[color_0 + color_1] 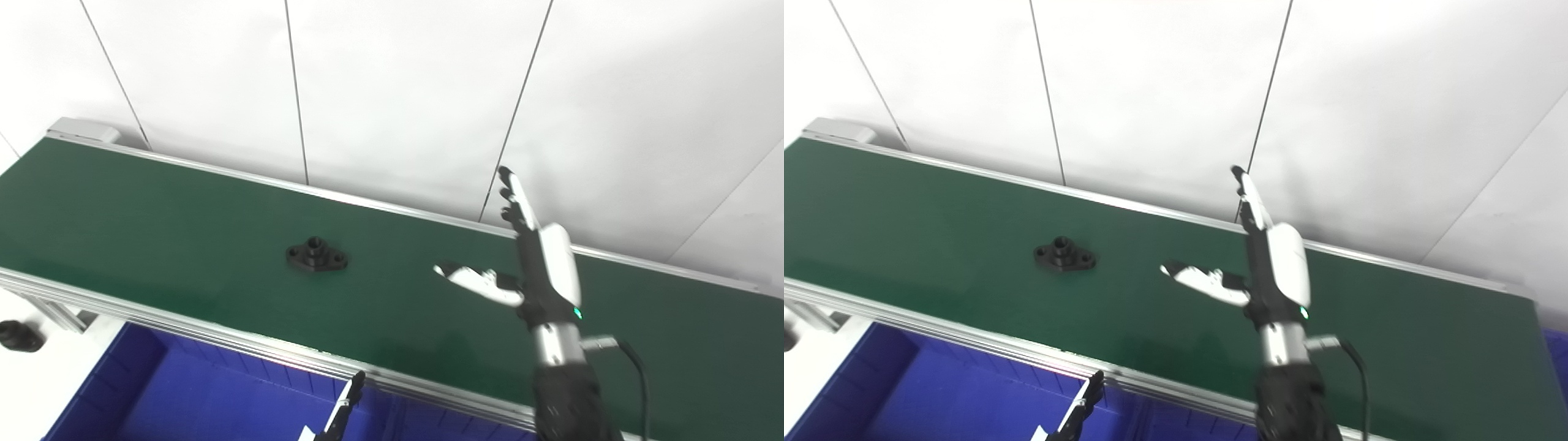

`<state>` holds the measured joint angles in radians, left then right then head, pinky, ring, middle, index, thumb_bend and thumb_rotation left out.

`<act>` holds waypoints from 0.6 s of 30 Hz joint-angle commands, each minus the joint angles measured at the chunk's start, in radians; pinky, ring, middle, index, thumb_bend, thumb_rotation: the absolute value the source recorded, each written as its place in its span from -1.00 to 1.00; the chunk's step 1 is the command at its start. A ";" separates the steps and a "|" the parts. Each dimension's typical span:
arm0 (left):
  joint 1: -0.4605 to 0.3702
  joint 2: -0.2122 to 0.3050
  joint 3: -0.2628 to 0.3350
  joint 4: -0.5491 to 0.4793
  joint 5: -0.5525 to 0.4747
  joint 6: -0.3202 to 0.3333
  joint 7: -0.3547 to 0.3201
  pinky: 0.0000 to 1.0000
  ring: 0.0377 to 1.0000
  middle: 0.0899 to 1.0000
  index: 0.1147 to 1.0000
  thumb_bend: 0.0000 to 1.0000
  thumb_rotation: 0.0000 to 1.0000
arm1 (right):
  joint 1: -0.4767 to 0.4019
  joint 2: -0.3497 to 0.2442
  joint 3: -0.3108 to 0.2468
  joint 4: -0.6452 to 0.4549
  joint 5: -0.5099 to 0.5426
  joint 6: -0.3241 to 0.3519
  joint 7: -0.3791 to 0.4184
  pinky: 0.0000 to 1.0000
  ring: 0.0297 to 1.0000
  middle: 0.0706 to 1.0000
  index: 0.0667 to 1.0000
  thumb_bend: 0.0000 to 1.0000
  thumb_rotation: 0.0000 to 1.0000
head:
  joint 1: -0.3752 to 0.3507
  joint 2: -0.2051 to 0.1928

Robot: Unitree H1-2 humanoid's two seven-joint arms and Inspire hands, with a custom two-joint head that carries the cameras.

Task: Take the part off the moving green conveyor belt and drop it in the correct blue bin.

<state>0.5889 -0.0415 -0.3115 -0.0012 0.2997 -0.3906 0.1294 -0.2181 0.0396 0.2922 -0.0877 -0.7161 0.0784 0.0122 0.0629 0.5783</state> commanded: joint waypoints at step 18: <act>0.028 -0.011 -0.025 -0.040 -0.042 -0.026 -0.031 1.00 1.00 1.00 1.00 0.33 0.83 | -0.311 0.036 0.183 0.318 -0.175 0.099 -0.003 0.53 0.73 0.82 0.89 1.00 0.18 | -0.012 0.012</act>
<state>0.5965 -0.0413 -0.3227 -0.0209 0.2595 -0.3909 0.1019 -0.4790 0.0573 0.4713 0.2410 -0.8810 0.1706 0.0265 0.0506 0.5906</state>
